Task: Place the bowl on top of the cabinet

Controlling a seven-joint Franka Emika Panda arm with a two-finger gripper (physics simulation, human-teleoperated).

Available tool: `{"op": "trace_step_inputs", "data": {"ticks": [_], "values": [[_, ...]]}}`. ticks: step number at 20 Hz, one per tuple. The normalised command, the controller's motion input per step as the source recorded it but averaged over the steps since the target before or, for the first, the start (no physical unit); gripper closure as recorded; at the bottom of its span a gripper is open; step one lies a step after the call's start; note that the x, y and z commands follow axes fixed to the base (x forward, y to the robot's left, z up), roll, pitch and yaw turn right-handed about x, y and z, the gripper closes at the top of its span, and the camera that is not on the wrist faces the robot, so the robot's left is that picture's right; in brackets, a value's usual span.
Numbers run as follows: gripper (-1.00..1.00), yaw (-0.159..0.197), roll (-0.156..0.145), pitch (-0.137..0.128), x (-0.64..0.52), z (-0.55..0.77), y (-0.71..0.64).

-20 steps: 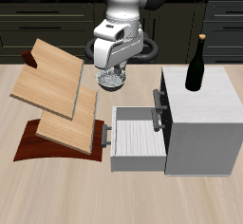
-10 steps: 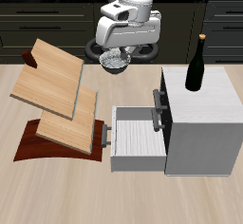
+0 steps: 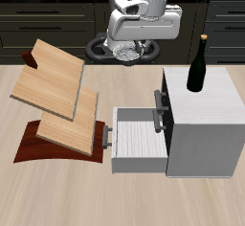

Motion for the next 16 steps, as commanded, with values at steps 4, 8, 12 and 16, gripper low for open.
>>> {"op": "trace_step_inputs", "data": {"ticks": [4, 8, 12, 16], "values": [[1.00, -0.043, 0.026, -0.043, -0.14, 0.18, 0.21], [1.00, -0.043, 0.053, -0.039, -0.09, 0.20, 0.32], [1.00, -0.014, 0.019, -0.046, 0.02, 0.16, 0.28], [1.00, -0.012, 0.026, -0.035, 0.03, 0.13, 0.37]]}}
